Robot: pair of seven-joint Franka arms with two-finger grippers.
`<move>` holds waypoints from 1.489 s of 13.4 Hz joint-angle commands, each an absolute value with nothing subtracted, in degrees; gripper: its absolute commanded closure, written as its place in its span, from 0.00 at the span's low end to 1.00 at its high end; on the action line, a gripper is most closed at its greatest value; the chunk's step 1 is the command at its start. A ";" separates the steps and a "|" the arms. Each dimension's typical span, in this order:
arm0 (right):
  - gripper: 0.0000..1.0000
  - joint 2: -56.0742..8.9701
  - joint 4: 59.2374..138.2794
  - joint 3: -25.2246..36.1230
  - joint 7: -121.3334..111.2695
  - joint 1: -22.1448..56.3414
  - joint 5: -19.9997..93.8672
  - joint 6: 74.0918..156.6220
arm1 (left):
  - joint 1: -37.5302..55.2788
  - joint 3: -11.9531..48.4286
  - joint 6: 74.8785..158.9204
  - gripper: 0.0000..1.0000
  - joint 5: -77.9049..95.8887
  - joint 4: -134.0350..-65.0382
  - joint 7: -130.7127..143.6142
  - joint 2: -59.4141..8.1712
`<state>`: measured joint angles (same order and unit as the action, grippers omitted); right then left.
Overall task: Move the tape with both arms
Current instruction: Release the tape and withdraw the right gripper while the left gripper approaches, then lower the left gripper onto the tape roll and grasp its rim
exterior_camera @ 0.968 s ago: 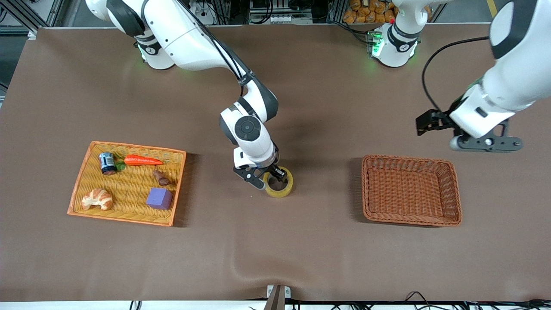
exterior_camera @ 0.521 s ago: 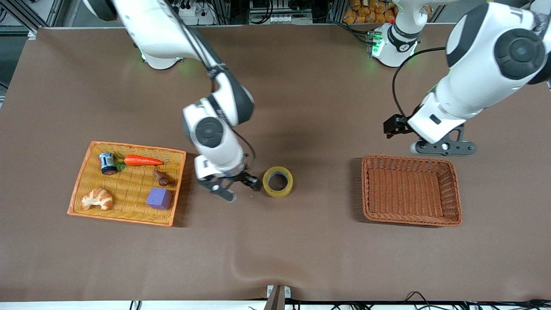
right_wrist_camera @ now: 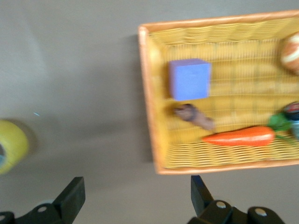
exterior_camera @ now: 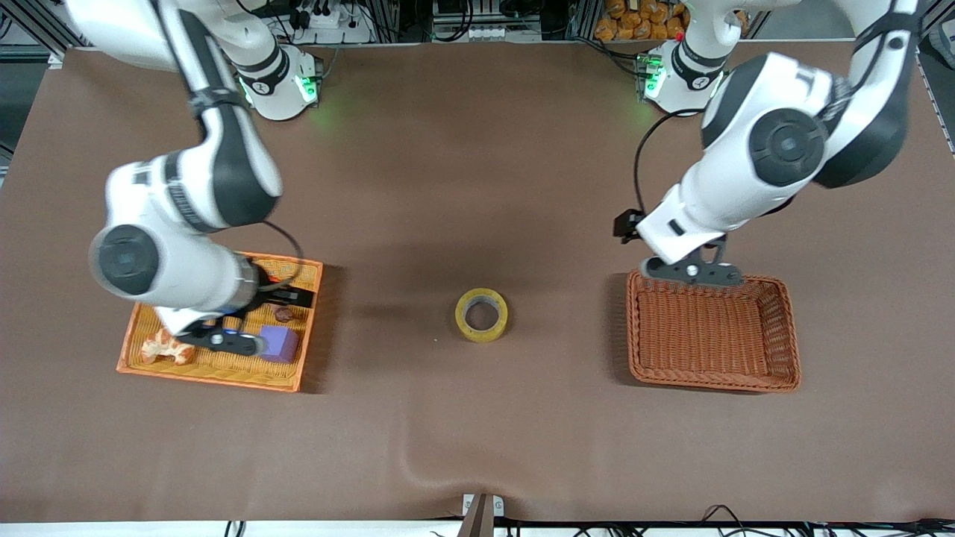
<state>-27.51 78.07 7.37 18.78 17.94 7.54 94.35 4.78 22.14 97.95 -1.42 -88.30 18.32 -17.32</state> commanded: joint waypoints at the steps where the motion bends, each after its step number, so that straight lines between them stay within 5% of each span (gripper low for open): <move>1: 0.00 -22.60 83.83 6.24 10.04 12.41 8.17 93.60 | 6.93 22.24 99.49 0.00 -2.73 -87.80 19.51 -19.94; 12: 0.00 -11.96 85.43 5.89 -2.45 -0.08 3.52 92.73 | 19.51 21.80 125.22 0.00 -13.35 -87.72 46.58 -38.84; 17: 0.00 -6.33 84.99 5.63 -1.24 1.06 -2.81 89.30 | 19.78 21.53 138.23 0.00 -14.41 -86.84 46.58 -44.02; 20: 0.00 -5.37 84.64 5.36 2.19 1.58 -2.20 87.37 | 21.09 21.45 138.86 0.00 -14.33 -84.20 47.37 -46.84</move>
<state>-7.21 82.90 6.01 -0.14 1.22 -1.25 88.09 19.83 21.43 138.32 -12.62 -87.24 45.68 -44.35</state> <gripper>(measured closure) 0.000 0.000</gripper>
